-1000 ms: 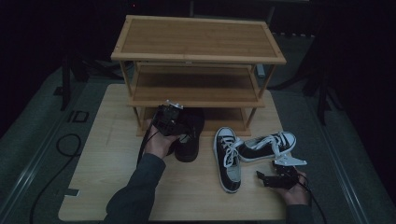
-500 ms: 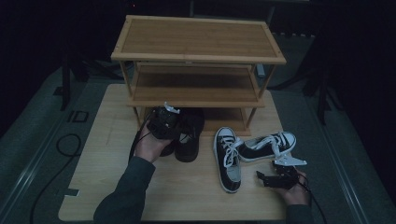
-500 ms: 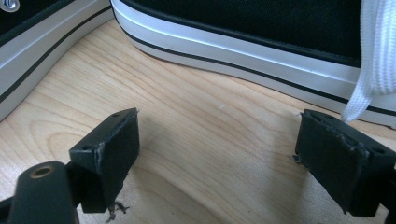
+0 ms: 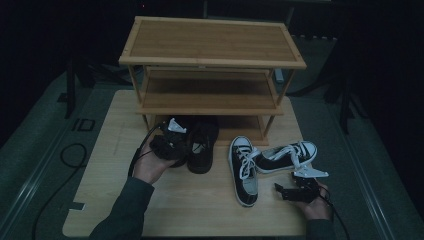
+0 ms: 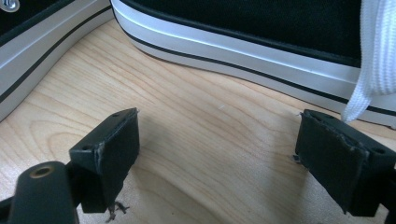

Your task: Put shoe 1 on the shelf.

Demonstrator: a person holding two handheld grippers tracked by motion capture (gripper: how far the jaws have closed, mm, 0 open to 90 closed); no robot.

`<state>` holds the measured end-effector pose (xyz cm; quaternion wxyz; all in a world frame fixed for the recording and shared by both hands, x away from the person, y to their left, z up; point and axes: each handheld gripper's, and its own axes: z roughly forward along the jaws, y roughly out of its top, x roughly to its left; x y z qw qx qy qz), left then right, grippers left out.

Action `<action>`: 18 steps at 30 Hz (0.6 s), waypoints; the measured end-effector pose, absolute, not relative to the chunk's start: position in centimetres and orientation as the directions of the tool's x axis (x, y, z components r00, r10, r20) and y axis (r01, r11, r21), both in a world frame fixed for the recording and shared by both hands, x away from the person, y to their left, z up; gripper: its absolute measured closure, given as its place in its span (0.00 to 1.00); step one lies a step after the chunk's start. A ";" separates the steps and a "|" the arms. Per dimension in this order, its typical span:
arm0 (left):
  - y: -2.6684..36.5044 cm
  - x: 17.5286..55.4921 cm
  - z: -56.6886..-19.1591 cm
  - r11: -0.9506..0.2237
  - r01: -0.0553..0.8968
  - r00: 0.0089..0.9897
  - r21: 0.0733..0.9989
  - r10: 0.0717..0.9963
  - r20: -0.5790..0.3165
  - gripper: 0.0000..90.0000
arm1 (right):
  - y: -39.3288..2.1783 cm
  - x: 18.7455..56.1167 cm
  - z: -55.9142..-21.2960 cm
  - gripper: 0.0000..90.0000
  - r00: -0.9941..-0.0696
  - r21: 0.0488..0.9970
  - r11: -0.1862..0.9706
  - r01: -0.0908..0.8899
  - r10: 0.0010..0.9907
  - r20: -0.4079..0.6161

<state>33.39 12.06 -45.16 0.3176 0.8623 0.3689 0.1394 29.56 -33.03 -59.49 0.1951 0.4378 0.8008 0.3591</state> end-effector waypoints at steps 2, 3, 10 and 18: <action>12.2 33.1 -45.6 -0.529 0.547 0.693 0.648 0.721 0.003 0.76 | -33.0 29.6 -59.5 0.15 -0.541 0.746 0.359 0.561 0.841 0.002; 12.2 32.9 -45.9 -0.531 0.547 0.694 0.647 0.720 0.004 0.76 | -33.0 29.6 -59.5 0.15 -0.540 0.746 0.358 0.562 0.841 0.003; 12.0 32.5 -48.0 -0.555 0.548 0.717 0.625 0.697 -0.010 0.74 | -33.0 29.6 -59.5 0.15 -0.541 0.746 0.359 0.561 0.841 0.002; 11.3 32.5 -49.9 -0.577 0.556 0.733 0.598 0.680 -0.025 0.74 | -33.0 29.6 -59.5 0.15 -0.540 0.746 0.357 0.562 0.842 0.003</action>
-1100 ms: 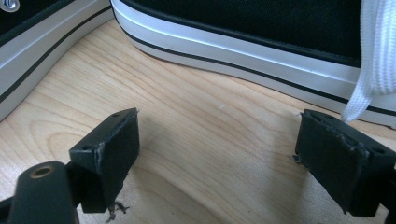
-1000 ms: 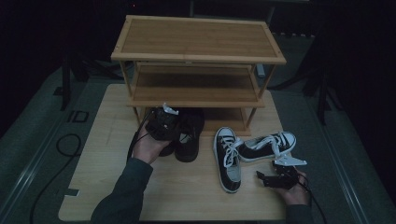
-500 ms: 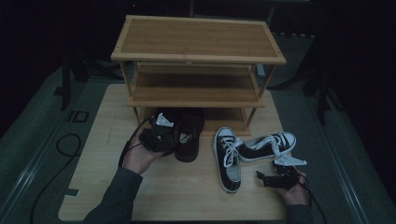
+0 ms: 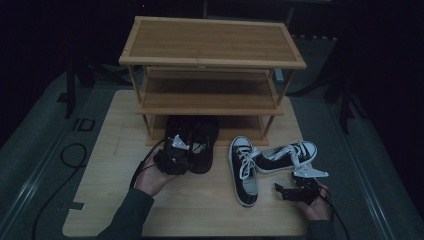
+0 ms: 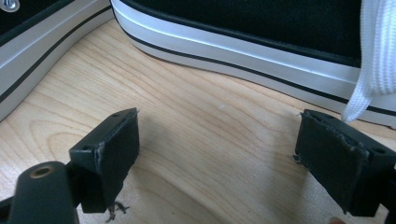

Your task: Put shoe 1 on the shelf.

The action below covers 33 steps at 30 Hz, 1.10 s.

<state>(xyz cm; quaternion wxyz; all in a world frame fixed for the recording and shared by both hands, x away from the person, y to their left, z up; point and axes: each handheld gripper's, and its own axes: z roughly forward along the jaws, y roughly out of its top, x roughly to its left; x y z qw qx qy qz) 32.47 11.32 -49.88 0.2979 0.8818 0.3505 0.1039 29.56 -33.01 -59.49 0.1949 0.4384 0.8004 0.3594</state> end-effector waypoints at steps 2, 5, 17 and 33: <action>11.2 32.5 -50.3 -0.586 0.557 0.738 0.588 0.674 -0.028 0.74 | -33.0 29.6 -59.5 0.15 -0.540 0.746 0.358 0.561 0.841 0.003; 10.9 32.4 -51.0 -0.590 0.561 0.742 0.581 0.670 -0.036 0.74 | -33.0 29.6 -59.5 0.15 -0.541 0.746 0.359 0.561 0.841 0.002; 9.2 32.4 -53.6 -0.661 0.540 0.777 0.521 0.630 -0.007 0.77 | -33.0 29.6 -59.5 0.14 -0.542 0.745 0.361 0.561 0.840 0.002; 7.5 32.5 -55.3 -0.722 0.500 0.797 0.478 0.599 0.071 0.98 | -33.0 29.6 -59.5 0.14 -0.543 0.745 0.361 0.561 0.840 0.002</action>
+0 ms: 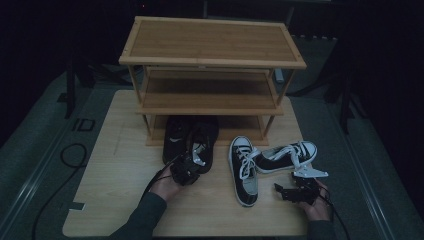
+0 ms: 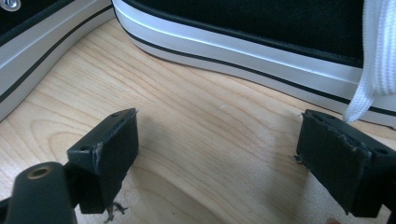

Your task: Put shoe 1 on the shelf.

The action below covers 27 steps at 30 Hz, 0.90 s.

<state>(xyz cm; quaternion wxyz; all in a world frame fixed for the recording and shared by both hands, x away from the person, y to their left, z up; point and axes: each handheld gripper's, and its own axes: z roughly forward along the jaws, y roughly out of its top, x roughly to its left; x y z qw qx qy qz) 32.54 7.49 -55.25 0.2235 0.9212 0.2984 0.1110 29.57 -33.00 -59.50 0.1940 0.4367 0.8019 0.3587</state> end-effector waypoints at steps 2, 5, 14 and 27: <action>7.5 32.5 -55.3 -0.730 0.497 0.800 0.469 0.595 0.076 0.98 | -33.0 29.6 -59.5 0.14 -0.543 0.745 0.361 0.561 0.839 0.002; 7.4 32.4 -55.4 -0.729 0.496 0.798 0.471 0.597 0.085 0.99 | -33.0 29.6 -59.5 0.14 -0.543 0.745 0.361 0.561 0.840 0.002; 7.1 32.1 -55.4 -0.745 0.483 0.812 0.460 0.578 0.083 1.00 | -33.0 29.6 -59.5 0.14 -0.544 0.745 0.362 0.561 0.839 0.002; 7.2 31.9 -55.4 -0.786 0.442 0.818 0.433 0.551 0.166 1.00 | -33.0 29.6 -59.5 0.14 -0.544 0.744 0.362 0.561 0.839 0.002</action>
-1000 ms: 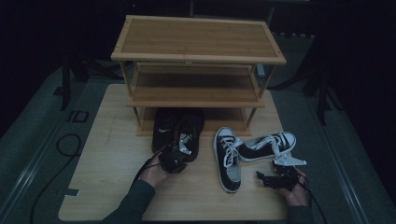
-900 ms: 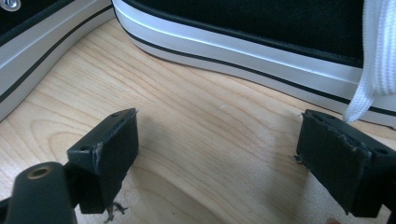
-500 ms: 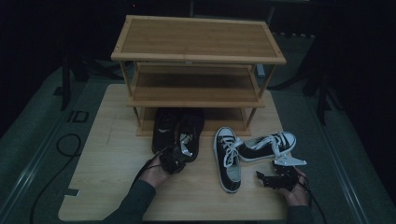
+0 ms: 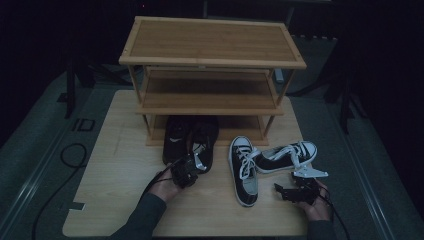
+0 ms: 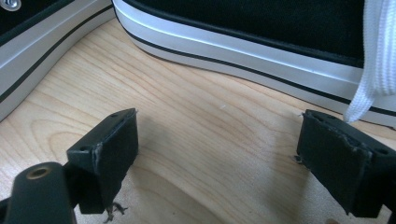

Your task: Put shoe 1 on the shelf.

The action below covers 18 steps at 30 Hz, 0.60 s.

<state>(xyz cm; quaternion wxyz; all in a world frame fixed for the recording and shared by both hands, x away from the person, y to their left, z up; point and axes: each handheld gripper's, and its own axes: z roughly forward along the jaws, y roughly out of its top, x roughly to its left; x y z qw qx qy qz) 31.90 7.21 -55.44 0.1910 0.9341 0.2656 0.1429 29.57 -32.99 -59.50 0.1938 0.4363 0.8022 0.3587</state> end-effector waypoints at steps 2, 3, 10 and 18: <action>7.2 31.9 -55.5 -0.789 0.434 0.817 0.435 0.548 0.179 1.00 | -33.0 29.6 -59.5 0.14 -0.544 0.745 0.362 0.561 0.839 0.002; 7.2 31.9 -55.5 -0.789 0.432 0.814 0.436 0.549 0.188 1.00 | -33.0 29.6 -59.5 0.14 -0.544 0.744 0.362 0.561 0.839 0.002; 7.0 32.1 -55.6 -0.790 0.425 0.807 0.442 0.552 0.211 1.00 | -33.0 29.6 -59.5 0.14 -0.544 0.745 0.362 0.561 0.839 0.002; 6.3 32.7 -55.1 -0.792 0.419 0.788 0.444 0.560 0.256 1.00 | -33.0 29.6 -59.5 0.14 -0.544 0.745 0.362 0.561 0.839 0.002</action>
